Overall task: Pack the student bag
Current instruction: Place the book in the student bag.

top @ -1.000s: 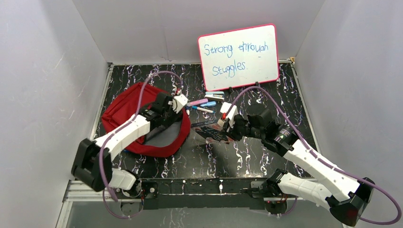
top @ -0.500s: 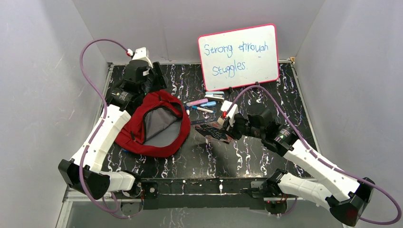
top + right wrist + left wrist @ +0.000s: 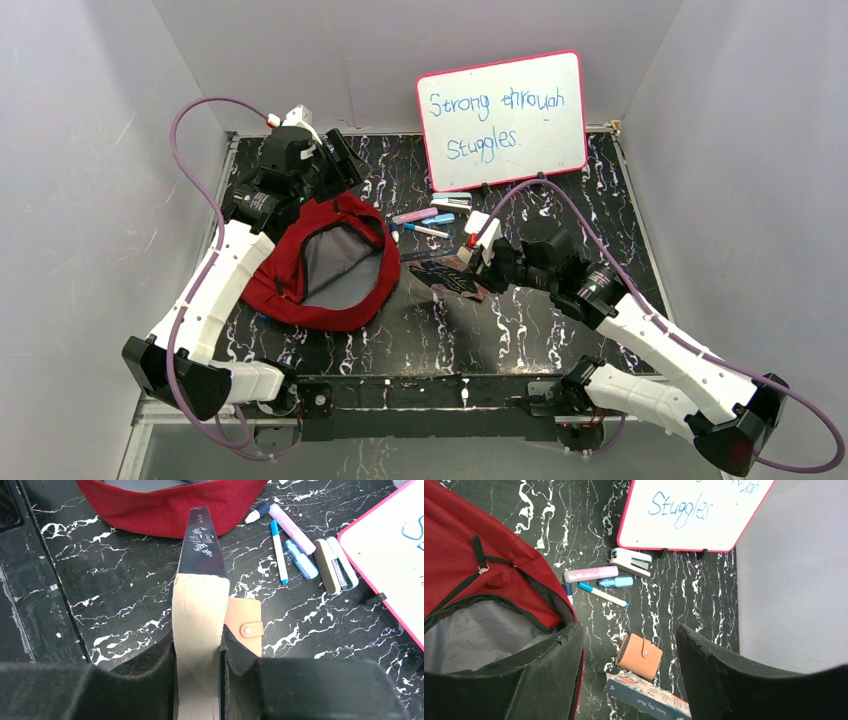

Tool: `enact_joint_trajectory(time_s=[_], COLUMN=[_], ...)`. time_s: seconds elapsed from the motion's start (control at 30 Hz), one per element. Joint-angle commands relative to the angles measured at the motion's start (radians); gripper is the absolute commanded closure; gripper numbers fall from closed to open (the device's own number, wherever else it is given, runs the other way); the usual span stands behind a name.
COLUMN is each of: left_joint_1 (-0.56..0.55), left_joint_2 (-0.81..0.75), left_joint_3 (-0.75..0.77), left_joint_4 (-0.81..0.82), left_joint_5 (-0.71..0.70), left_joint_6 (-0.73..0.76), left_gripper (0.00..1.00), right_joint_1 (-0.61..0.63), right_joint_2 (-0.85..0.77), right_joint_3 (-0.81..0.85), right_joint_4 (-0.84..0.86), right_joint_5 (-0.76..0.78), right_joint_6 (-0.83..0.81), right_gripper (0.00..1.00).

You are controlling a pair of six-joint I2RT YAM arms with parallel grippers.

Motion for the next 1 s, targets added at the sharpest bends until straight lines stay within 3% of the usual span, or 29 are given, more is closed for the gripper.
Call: enact_joint_trajectory(time_s=[0.0,0.4,0.6,0.8,0.97], left_joint_1=[0.005,0.005,0.005,0.005,0.001], left_joint_2=[-0.035,-0.023,0.003,0.007,0.044], left_joint_3=[0.018,0.018,-0.012,-0.141,-0.195], left_joint_4=[0.013,-0.007,-0.068,-0.103,-0.136], left_joint_5=[0.005,0.003,-0.032,-0.208,-0.139], left_joint_6=[-0.009,0.035,0.33,0.578,0.742], left_gripper=[0.33,0.32,0.32,0.32,0.32], right_joint_1=[0.004,0.003,0.003,0.004,0.004], right_joint_2=[-0.02,-0.024,-0.032,-0.028,-0.014], right_joint_3=[0.028,0.022,0.016,0.013,0.014], right_joint_4=[0.13,0.132,0.133,0.136,0.142], right_joint_5=[-0.012,-0.011,-0.005,-0.007,-0.014], right_joint_6=[0.012,0.012,0.008,0.004,0.0], right_gripper=[1.0,1.0,1.0,1.0,1.0])
